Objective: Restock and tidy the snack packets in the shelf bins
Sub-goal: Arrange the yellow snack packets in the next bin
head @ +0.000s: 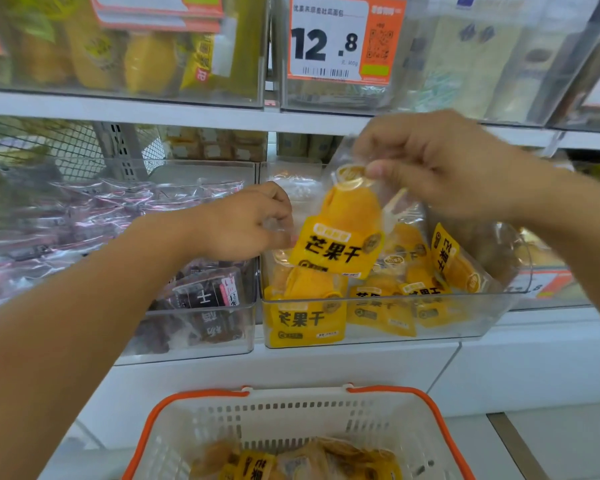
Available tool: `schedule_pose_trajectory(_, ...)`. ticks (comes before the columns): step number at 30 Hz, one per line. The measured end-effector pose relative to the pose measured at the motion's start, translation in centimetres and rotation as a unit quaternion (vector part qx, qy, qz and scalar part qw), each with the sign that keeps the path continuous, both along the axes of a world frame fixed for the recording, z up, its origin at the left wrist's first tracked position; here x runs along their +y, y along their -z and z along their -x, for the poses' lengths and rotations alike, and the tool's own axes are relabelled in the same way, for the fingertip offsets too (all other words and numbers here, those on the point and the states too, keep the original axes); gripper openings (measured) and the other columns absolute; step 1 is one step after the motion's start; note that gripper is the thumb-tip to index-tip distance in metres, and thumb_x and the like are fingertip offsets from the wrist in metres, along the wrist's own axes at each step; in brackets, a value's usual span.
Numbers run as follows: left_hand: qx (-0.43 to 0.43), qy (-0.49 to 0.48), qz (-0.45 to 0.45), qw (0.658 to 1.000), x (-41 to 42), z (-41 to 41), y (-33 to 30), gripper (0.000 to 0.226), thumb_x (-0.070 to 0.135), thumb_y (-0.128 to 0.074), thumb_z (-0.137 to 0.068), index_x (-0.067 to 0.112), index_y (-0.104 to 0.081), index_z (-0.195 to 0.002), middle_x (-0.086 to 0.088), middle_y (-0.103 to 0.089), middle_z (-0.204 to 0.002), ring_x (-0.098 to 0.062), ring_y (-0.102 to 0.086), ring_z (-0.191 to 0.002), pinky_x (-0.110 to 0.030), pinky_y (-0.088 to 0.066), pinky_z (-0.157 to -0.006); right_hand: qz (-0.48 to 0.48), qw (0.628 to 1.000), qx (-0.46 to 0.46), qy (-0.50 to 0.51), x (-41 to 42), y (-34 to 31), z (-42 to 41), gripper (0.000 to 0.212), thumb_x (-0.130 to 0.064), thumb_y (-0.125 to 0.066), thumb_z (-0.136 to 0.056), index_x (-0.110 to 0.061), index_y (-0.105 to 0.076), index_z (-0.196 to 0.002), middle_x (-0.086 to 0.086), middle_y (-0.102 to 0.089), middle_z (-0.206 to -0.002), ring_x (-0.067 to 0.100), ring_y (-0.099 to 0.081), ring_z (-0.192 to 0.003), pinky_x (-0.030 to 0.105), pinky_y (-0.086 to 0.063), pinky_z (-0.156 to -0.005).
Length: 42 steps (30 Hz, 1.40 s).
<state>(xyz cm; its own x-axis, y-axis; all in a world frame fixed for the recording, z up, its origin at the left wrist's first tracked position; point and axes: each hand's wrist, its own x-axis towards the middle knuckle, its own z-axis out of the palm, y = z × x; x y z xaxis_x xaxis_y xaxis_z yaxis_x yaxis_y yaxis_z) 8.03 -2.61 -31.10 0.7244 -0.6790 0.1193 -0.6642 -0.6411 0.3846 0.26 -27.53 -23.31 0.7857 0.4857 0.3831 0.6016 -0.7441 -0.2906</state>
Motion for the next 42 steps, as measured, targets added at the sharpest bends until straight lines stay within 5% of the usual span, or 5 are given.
schedule_pose_trajectory(9,0.057,-0.040,0.054,0.996,1.1,0.8,0.2,0.031,0.035,-0.041,-0.103,0.021,-0.066,-0.093,0.008,-0.047,-0.125,-0.009,-0.048,-0.113,-0.021,-0.035,-0.097,0.192,0.976,-0.101,-0.030,4.9,6.8,1.2,0.019,-0.022,-0.053,-0.100,-0.035,-0.049,-0.113,0.005,-0.062,-0.069,0.030,-0.056,-0.060,0.041,-0.054,-0.058)
schedule_pose_trajectory(23,-0.048,-0.079,0.035,0.995,-0.4,2.8,-0.2,0.079,0.090,-0.018,-0.074,0.029,-0.061,-0.097,0.013,-0.054,-0.107,-0.007,-0.052,-0.102,-0.037,-0.043,-0.095,-0.050,0.998,0.013,-0.041,4.6,9.3,1.6,0.029,-0.042,-0.065,-0.094,-0.015,-0.074,-0.090,-0.001,-0.069,-0.072,0.012,-0.063,-0.065,0.032,-0.054,-0.062)
schedule_pose_trajectory(27,-0.045,-0.085,0.022,0.995,-1.9,4.4,-0.7,0.087,0.091,-0.027,-0.071,0.036,-0.041,-0.138,0.015,-0.043,-0.144,-0.009,-0.045,-0.125,-0.031,-0.038,-0.097,-0.441,0.877,0.018,0.193,2.3,7.4,-0.7,0.054,-0.045,-0.052,-0.101,-0.002,-0.072,-0.076,0.016,-0.069,-0.066,0.027,-0.066,-0.059,0.036,-0.057,-0.059)
schedule_pose_trajectory(33,-0.074,-0.116,-0.099,0.986,-3.9,4.7,-0.4,0.119,0.100,-0.011,-0.060,0.032,-0.001,-0.157,0.006,0.002,-0.166,-0.016,0.001,-0.152,-0.043,-0.008,-0.124,-0.485,0.665,0.533,0.195,1.3,10.0,-4.2,0.077,-0.084,-0.024,-0.088,-0.025,-0.050,-0.129,0.011,-0.063,-0.118,0.028,-0.064,-0.105,0.040,-0.058,-0.072)
schedule_pose_trajectory(42,-0.104,-0.154,-0.084,0.979,-3.8,4.1,1.7,0.125,0.099,-0.012,-0.059,0.022,-0.017,-0.158,0.003,-0.016,-0.164,-0.015,-0.011,-0.151,-0.039,-0.012,-0.124,-0.488,0.621,0.610,0.066,3.3,11.0,-4.5,0.110,-0.095,-0.021,-0.075,-0.017,-0.050,-0.147,0.011,-0.059,-0.141,0.026,-0.063,-0.122,0.041,-0.053,-0.096)
